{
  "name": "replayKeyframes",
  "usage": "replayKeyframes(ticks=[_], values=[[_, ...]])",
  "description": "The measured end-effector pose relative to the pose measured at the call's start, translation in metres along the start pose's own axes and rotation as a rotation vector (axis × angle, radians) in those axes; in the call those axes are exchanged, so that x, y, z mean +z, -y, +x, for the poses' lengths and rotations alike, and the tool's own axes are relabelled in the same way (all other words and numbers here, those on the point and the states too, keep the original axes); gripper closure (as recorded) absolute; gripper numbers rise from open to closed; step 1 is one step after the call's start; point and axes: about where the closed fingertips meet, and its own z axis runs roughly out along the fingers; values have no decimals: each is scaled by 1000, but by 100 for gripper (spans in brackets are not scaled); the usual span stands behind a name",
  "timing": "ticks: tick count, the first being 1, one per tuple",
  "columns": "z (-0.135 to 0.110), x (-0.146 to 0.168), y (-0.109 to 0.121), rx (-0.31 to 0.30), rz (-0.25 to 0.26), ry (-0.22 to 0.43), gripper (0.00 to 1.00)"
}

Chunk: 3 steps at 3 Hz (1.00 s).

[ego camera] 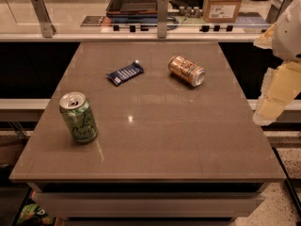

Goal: Place orange can upright

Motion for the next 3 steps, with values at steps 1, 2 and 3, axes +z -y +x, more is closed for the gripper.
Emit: replayKeyframes(ticks=[1,2,3], values=[[-14,5,13,74,-29,41,0],[-26,14,34,180,-53,42,0],[-32,29,53,305,-49,64,0]])
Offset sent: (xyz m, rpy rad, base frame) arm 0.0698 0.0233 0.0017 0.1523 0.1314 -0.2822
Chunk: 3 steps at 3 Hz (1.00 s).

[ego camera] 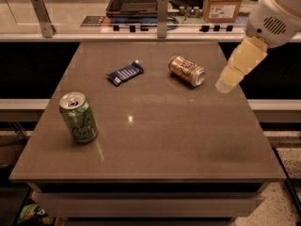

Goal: Place orange can upright

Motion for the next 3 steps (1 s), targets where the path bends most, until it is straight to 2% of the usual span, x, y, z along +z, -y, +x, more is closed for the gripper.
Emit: replayKeyframes(ticks=[1,2,3], values=[[-8,15,20,113,41,30,0],[-15,27,45,187,94,72,0],[-23,33,69,214,141,79,0]])
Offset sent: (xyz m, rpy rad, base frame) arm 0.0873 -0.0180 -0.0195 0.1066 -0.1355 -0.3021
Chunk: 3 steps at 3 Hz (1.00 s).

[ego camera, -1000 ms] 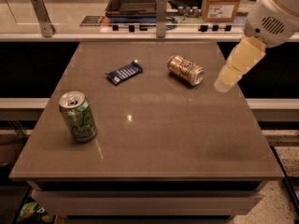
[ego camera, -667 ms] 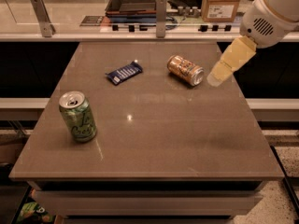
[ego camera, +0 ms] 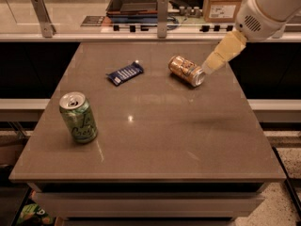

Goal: Place orange can upright

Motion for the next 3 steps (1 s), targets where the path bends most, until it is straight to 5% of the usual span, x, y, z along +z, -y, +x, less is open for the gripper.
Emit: replayKeyframes(ticks=[3], values=[[-47,56,1,-22,-22,-129,0]])
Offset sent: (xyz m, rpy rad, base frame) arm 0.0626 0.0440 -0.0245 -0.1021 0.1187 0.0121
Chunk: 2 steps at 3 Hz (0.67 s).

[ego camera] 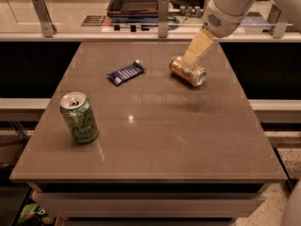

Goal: Place orange can upright

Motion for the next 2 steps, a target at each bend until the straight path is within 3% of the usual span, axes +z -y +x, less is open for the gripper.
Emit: replayKeyframes(ticks=[2], values=[[-9,44,-6,36,-54,-55,0]])
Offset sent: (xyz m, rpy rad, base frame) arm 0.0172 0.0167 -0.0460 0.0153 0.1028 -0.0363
